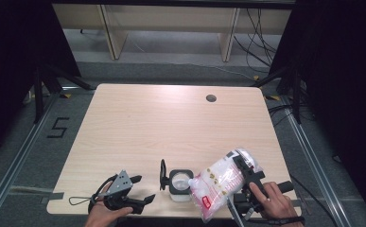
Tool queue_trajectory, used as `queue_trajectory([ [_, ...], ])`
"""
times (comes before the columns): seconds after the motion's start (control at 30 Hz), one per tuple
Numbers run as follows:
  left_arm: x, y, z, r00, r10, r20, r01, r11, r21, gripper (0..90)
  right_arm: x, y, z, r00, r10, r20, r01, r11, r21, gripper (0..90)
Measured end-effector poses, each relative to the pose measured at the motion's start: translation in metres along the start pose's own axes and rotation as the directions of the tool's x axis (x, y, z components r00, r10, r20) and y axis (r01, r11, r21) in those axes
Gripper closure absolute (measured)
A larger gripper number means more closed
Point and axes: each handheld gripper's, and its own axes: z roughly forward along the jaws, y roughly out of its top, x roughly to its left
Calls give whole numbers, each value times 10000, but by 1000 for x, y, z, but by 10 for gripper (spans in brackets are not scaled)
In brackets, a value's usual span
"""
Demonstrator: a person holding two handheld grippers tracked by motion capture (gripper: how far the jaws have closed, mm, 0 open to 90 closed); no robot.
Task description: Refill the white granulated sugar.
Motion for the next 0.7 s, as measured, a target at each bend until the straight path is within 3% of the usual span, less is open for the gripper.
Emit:
queue_trajectory([
  [0.03,-2,0,0,9994,-347,-18,347,9994,-19,165,0,0,0,10000,-2,-8,2,10000,-53,392],
  [0.1,-1,0,0,9996,-277,-20,277,9996,-17,165,1,0,1,9999,94,48,-93,9998,-159,393],
  [0.13,0,0,0,10000,-40,5,40,10000,-16,166,2,0,0,9996,247,-147,-247,9997,-15,393],
  [0.17,-2,-1,0,9994,-349,-25,349,9994,-33,166,-1,1,-1,9994,38,-341,-34,9999,127,393],
  [0.2,-3,0,1,9992,-404,7,404,9990,-164,166,0,0,0,9999,69,-97,-69,10000,-2,393],
  [0.3,-1,0,0,9998,-196,-2,196,9998,-19,165,1,0,0,9999,95,-83,-96,9999,-55,394],
  [0.33,-1,0,0,9998,-178,12,178,9998,-10,166,4,-1,2,9991,421,42,-420,9989,-189,394],
  [0.37,-2,-1,0,9995,-330,-12,330,9995,-25,166,4,-1,2,9990,445,22,-445,9989,-168,394],
  [0.47,-1,0,0,9993,-367,-25,367,9993,-55,165,3,-1,1,9992,381,-135,-381,9993,-36,394],
  [0.5,-1,0,0,9997,-229,-8,229,9997,-26,165,1,-1,1,10000,76,3,-76,9999,-147,394],
  [0.57,-2,-1,0,9994,-359,-5,359,9993,-88,165,1,-2,1,10000,-55,-62,55,10000,-53,396],
  [0.6,-1,0,1,9998,-204,24,204,9997,-165,165,2,-2,0,9998,125,-175,-125,9999,19,397],
  [0.67,-1,0,0,9993,-367,-29,367,9993,-55,165,2,-2,2,9999,97,-106,-98,9999,-102,397],
  [0.7,-1,0,0,9996,-275,-15,275,9996,-14,165,5,-3,1,9986,499,-146,-498,9987,64,398],
])
